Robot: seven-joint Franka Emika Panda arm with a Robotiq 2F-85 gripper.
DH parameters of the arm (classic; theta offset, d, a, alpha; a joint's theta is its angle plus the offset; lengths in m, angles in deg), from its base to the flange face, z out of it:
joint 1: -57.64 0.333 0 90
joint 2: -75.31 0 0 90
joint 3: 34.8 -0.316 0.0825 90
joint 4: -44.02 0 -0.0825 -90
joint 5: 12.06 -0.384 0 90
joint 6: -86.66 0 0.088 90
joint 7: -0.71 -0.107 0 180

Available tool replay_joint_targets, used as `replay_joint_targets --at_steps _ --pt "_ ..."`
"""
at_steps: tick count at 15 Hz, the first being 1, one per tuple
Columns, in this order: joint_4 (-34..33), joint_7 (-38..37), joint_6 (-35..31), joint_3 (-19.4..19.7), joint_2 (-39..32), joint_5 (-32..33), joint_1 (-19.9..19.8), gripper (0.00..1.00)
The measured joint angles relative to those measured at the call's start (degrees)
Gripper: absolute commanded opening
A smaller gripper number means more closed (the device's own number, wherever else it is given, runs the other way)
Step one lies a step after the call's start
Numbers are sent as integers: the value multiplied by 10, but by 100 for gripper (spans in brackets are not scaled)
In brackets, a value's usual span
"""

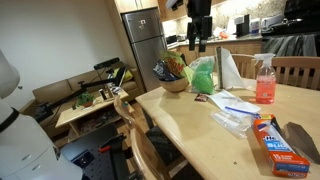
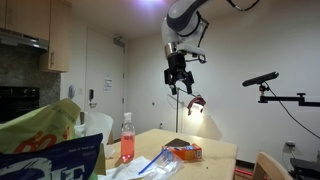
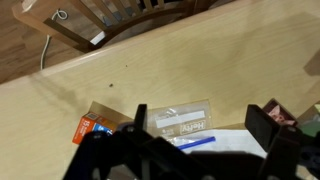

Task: Put the ziplock bag in the bowl

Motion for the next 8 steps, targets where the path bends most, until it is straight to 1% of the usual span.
replay_joint_targets --at_steps 3,5,8 --pt "-18 -42 10 19 -33 -2 -6 100" --pt "-28 -46 17 24 -50 -2 -8 100" --pt "-34 -46 20 24 -54 -2 -9 100"
